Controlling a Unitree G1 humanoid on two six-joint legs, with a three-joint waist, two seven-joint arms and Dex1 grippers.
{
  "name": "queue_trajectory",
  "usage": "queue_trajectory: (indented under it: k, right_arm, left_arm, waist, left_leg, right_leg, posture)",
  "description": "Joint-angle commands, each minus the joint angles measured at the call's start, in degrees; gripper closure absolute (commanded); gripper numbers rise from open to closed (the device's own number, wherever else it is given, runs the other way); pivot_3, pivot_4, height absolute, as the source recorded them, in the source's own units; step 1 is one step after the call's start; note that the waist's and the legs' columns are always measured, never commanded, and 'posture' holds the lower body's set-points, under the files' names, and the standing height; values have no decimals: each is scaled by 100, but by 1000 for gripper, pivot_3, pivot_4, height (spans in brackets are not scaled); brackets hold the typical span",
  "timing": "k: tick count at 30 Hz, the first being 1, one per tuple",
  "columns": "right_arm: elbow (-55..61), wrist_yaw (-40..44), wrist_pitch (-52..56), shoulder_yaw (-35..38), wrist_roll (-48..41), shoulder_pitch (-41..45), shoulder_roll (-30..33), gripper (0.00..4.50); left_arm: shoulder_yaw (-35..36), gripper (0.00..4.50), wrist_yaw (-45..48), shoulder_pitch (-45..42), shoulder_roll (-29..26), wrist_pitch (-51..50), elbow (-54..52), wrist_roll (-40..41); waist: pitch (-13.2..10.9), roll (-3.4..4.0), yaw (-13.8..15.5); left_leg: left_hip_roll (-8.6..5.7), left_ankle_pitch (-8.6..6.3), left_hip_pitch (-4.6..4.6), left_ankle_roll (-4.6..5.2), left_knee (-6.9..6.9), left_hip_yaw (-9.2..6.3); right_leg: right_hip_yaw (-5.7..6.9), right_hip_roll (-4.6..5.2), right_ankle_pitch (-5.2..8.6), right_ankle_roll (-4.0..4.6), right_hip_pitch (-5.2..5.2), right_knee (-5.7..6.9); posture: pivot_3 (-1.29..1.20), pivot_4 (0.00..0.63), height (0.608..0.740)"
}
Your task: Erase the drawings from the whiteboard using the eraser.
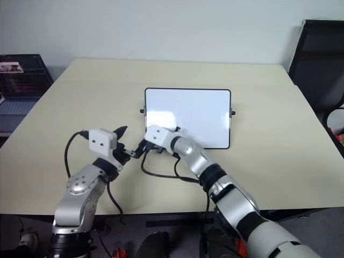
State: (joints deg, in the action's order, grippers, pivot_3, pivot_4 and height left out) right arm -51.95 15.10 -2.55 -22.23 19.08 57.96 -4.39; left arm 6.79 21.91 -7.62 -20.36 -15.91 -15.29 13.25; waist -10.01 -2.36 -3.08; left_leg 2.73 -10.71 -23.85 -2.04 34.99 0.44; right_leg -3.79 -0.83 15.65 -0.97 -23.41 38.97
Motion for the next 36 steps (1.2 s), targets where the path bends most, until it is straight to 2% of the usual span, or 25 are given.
queue_trajectory:
  k: [1, 4, 7, 16, 19, 25, 32, 36]
  right_arm:
    - [-540, -617, -27, 460, -99, 522, 249, 3300]
    - [-869, -932, -104, 650, -138, 729, 388, 3300]
    - [-798, -800, -200, 547, -59, 517, 372, 3300]
    - [635, -28, 74, -153, 156, -826, -3, 3300]
    - [860, 39, 215, -233, 186, -942, -22, 3300]
    - [536, -124, 206, 18, 159, -580, 233, 3300]
    - [-739, -1101, -2, 685, -113, 551, 652, 3300]
    - [-903, -1076, -165, 687, -67, 556, 617, 3300]
  left_arm:
    - [22, 0, 2, -43, -25, 82, -253, 15]
    - [32, 0, 13, -38, -37, 80, -257, 22]
    - [-2, 0, 50, -80, -43, 98, -200, 15]
    - [-39, 0, 103, -213, -54, 90, -96, 13]
    - [-3, 0, 121, -219, -74, 75, -98, 15]
    - [30, 0, 136, -208, -98, 59, -106, 10]
    - [-1, 0, 140, -275, -86, 54, -82, 12]
    - [-4, 0, 147, -268, -92, 45, -94, 16]
  waist:
    - [0, 0, 4]
    - [1, -1, 4]
    - [2, -2, -7]
    - [4, -2, -19]
    - [4, -2, -12]
    - [3, -1, -4]
    - [6, -5, 36]
    - [6, -5, 1]
  left_leg:
    - [0, 0, 0, 0, 0, 1]
    - [-1, 0, 0, 0, -1, 4]
    - [-1, 0, 0, 0, -2, 6]
    - [1, 0, 18, 1, 0, 2]
    - [1, 0, 15, 1, 0, 1]
    - [0, 0, 14, 1, 0, 1]
    - [-3, 4, 15, 6, 2, 2]
    - [-2, 3, 15, 6, -1, 13]
  right_leg:
    - [0, 0, 0, 1, 0, -1]
    - [-2, 0, -1, 5, 1, -4]
    - [-6, 0, -1, 5, 1, -4]
    - [-6, 0, 1, -2, 15, 2]
    - [-5, 0, 1, -2, 13, 1]
    - [-3, 0, 2, -2, 13, -1]
    - [1, 0, 1, -3, 16, -2]
    - [-9, 1, 2, -2, 15, -6]
  posture:
    - [0, 150, 740]
    - [0, 150, 740]
    - [0, 150, 740]
    - [0, 150, 740]
    - [0, 150, 740]
    - [0, 150, 740]
    - [0, 150, 740]
    - [0, 150, 740]
